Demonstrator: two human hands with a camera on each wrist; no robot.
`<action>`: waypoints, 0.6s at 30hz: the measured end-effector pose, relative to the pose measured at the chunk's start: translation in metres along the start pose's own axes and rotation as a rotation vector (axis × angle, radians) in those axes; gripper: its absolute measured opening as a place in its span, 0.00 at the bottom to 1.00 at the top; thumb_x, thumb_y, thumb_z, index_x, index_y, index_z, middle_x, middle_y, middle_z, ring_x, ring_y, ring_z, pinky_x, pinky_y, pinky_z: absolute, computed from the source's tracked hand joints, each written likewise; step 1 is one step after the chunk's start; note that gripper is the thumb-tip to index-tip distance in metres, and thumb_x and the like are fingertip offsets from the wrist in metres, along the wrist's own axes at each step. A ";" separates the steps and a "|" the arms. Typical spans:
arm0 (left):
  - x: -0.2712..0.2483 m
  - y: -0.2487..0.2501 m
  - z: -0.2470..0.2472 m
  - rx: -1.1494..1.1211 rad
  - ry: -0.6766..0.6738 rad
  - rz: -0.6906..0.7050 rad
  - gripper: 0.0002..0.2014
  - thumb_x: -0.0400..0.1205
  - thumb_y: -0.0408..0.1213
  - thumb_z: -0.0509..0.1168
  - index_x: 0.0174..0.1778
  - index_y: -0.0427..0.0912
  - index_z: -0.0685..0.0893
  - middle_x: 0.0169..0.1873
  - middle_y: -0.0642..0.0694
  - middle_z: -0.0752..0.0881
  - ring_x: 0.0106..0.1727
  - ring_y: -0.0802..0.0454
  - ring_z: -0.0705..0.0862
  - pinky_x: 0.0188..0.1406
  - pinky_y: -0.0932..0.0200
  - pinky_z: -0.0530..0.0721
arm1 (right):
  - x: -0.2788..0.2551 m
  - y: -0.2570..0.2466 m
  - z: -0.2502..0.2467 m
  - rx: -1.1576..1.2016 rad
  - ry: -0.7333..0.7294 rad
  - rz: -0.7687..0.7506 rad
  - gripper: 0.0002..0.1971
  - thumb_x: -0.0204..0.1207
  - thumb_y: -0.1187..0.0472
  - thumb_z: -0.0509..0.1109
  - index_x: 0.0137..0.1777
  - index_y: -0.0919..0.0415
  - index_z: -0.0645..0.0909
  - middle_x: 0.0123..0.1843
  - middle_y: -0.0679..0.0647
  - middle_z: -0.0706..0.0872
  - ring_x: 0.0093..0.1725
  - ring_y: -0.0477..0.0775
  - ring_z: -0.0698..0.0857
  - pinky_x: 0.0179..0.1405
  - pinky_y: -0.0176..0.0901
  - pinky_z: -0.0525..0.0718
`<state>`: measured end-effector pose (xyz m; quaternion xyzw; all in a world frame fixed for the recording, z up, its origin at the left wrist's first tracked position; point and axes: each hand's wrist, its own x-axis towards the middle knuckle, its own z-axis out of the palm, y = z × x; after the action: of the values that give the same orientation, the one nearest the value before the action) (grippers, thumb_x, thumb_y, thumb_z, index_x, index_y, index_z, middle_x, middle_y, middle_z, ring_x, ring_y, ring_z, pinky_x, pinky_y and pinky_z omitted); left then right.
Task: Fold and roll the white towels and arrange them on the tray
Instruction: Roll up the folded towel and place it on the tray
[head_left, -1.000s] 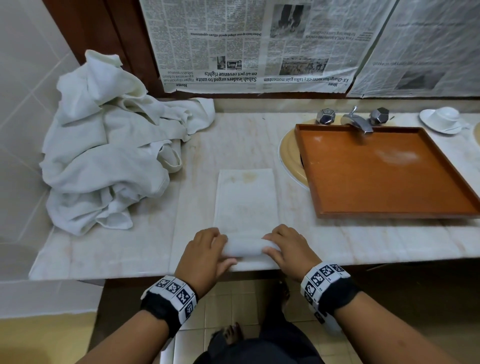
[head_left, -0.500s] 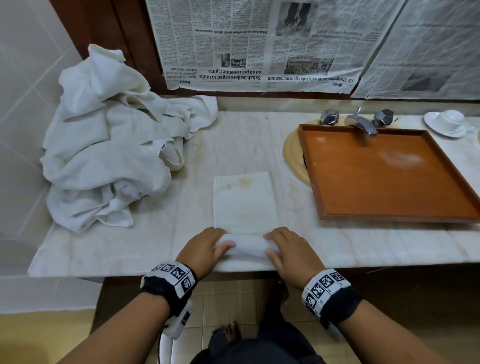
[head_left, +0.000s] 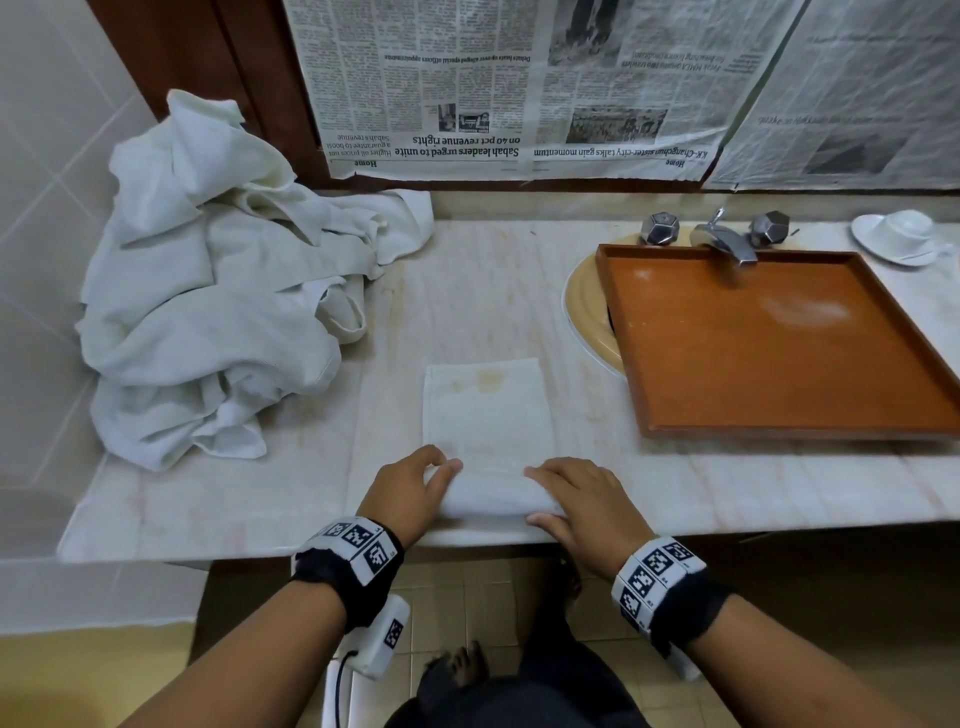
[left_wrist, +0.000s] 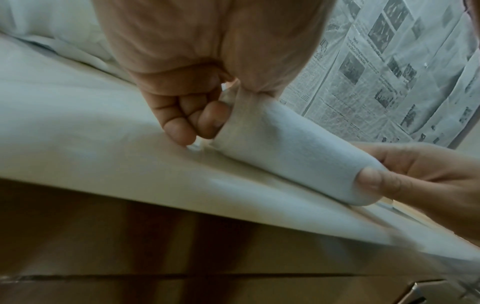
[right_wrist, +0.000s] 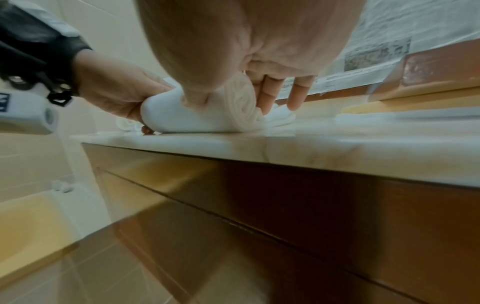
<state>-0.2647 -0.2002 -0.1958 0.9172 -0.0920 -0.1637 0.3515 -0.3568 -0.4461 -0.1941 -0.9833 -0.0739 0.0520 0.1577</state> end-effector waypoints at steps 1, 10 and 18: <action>0.001 0.000 0.000 0.006 -0.002 -0.013 0.13 0.84 0.58 0.60 0.46 0.54 0.81 0.46 0.50 0.87 0.47 0.51 0.82 0.46 0.59 0.74 | 0.000 0.000 -0.001 -0.012 -0.028 -0.007 0.35 0.78 0.33 0.50 0.80 0.50 0.72 0.74 0.49 0.76 0.73 0.53 0.74 0.71 0.47 0.69; 0.008 0.001 -0.002 0.072 -0.029 -0.011 0.15 0.86 0.55 0.59 0.45 0.50 0.84 0.45 0.51 0.87 0.50 0.52 0.81 0.47 0.60 0.72 | 0.009 0.009 -0.021 -0.021 -0.195 -0.118 0.29 0.88 0.46 0.57 0.85 0.55 0.63 0.75 0.53 0.74 0.66 0.56 0.77 0.66 0.47 0.75; -0.002 -0.006 0.002 0.229 0.122 0.328 0.21 0.84 0.56 0.56 0.53 0.44 0.85 0.52 0.46 0.80 0.52 0.46 0.78 0.53 0.51 0.79 | 0.001 -0.001 -0.004 0.192 -0.063 0.077 0.30 0.83 0.37 0.46 0.81 0.44 0.69 0.69 0.47 0.79 0.66 0.51 0.77 0.66 0.50 0.74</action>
<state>-0.2670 -0.1968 -0.2009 0.9320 -0.2368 -0.0370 0.2718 -0.3551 -0.4463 -0.1904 -0.9637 -0.0355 0.0957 0.2467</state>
